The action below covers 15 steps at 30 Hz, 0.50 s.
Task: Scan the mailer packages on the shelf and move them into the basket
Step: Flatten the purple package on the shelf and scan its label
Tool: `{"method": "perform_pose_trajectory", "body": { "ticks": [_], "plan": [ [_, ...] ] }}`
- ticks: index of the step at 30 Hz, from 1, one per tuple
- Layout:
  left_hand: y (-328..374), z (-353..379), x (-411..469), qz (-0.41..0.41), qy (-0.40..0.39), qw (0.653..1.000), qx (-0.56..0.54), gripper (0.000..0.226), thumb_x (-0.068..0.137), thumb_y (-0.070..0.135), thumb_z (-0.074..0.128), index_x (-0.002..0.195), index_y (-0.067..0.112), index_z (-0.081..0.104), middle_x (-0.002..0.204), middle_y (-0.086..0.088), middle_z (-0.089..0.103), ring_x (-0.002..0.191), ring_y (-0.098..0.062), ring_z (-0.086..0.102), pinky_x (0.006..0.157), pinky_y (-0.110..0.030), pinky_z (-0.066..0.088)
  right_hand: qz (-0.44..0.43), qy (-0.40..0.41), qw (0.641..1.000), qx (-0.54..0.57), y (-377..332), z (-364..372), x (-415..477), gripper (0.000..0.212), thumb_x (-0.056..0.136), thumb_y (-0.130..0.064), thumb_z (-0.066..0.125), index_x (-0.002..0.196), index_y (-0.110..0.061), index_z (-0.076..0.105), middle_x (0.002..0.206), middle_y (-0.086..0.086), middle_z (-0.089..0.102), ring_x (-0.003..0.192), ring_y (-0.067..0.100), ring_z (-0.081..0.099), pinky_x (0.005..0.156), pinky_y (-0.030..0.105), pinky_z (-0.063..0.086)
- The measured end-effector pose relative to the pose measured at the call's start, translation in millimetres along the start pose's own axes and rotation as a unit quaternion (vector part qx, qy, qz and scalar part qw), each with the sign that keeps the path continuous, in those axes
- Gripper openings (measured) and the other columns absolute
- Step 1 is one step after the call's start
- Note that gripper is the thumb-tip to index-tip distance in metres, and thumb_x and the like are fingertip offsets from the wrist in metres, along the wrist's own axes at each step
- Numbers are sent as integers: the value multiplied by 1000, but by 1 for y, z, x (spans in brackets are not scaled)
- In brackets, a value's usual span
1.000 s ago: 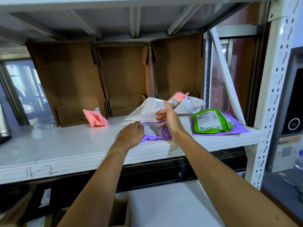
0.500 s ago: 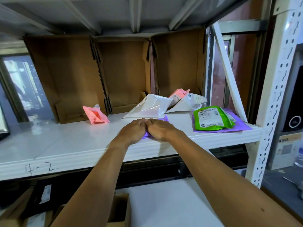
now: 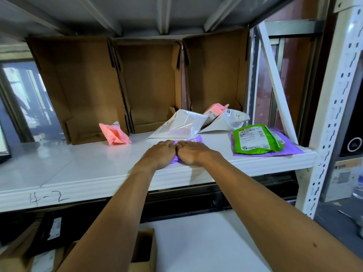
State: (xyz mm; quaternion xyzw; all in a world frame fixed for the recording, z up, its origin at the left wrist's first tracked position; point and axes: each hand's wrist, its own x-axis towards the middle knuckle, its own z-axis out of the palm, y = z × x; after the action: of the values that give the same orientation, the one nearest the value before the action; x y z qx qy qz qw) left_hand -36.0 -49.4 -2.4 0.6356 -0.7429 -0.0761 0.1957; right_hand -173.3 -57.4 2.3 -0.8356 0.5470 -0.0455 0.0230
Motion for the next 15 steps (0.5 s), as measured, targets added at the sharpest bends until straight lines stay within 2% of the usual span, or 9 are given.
{"method": "perform_pose_trajectory", "body": {
  "ticks": [6,15],
  "plan": [
    [0,0,1,-10,-3,1000,7,46,108,35,20,141,21,48,147,-6,49,130,-25,47,108,-37,35,-1,-8,1000,-3,0,-2,0,53,107,-33,22,158,-19,21,166,4,18,151,24,19,122,46,16],
    [1,0,1,-13,2,1000,-1,45,108,36,20,142,23,47,148,-6,48,130,-25,46,108,-37,34,4,-16,1000,0,0,-2,0,54,107,-36,21,159,-21,17,166,3,15,152,24,16,123,45,16]
  ]
}}
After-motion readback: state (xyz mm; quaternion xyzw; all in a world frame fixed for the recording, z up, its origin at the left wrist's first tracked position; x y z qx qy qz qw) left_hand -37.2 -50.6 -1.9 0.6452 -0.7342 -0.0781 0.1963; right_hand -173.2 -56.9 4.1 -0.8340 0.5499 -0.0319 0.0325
